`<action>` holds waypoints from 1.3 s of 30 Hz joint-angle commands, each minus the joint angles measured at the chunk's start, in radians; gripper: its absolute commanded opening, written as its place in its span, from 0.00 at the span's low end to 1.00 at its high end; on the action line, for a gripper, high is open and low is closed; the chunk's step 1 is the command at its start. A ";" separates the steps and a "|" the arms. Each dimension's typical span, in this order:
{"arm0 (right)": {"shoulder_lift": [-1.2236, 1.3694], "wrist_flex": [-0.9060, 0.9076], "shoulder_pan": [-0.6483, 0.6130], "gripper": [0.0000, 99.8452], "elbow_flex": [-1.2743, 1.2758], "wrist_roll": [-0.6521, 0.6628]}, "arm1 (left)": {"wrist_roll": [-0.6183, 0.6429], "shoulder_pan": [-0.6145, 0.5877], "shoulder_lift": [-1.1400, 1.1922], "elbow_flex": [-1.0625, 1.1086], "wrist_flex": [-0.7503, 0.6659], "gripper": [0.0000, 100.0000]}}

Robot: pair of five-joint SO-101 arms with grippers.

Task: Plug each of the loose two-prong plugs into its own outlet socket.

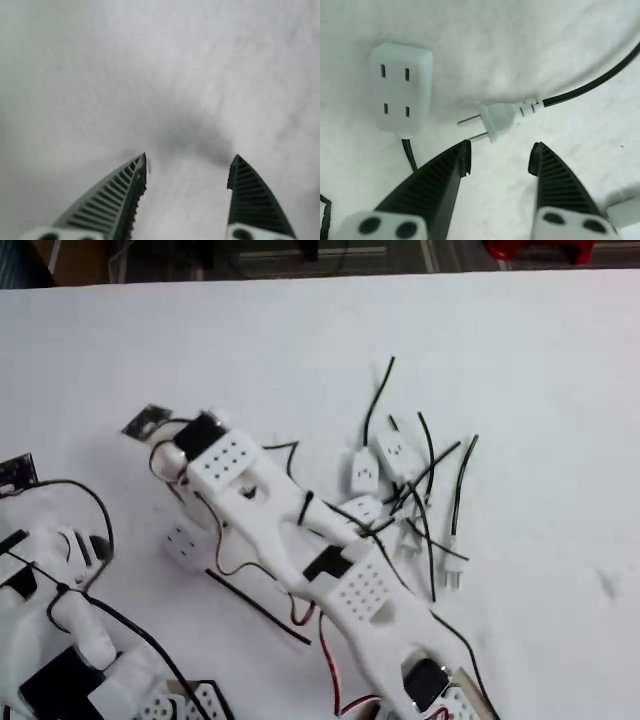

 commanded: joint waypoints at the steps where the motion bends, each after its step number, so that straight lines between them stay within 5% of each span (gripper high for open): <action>1: -0.150 -0.002 -0.012 0.20 0.041 0.006 | 0.008 0.021 -0.038 -0.006 -0.017 0.26; 7: -0.176 -0.051 -0.151 0.20 0.104 0.063 | 0.083 -0.038 -0.038 -0.008 -0.037 0.26; 18: -0.021 -0.179 -0.194 0.26 0.115 0.061 | 0.121 -0.061 -0.039 0.003 -0.052 0.26; 26: 0.010 -0.183 -0.277 0.26 0.081 0.061 | 0.238 -0.191 -0.039 0.006 -0.087 0.26; 31: 0.104 -0.229 -0.239 0.26 0.081 0.061 | 0.239 -0.196 -0.039 0.008 -0.087 0.26; 35: 0.136 -0.199 -0.165 0.13 0.017 0.058 | 0.239 -0.194 -0.039 0.008 -0.089 0.26; 39: 0.130 -0.093 -0.067 0.10 -0.146 -0.064 | 0.239 -0.193 -0.038 0.008 -0.089 0.26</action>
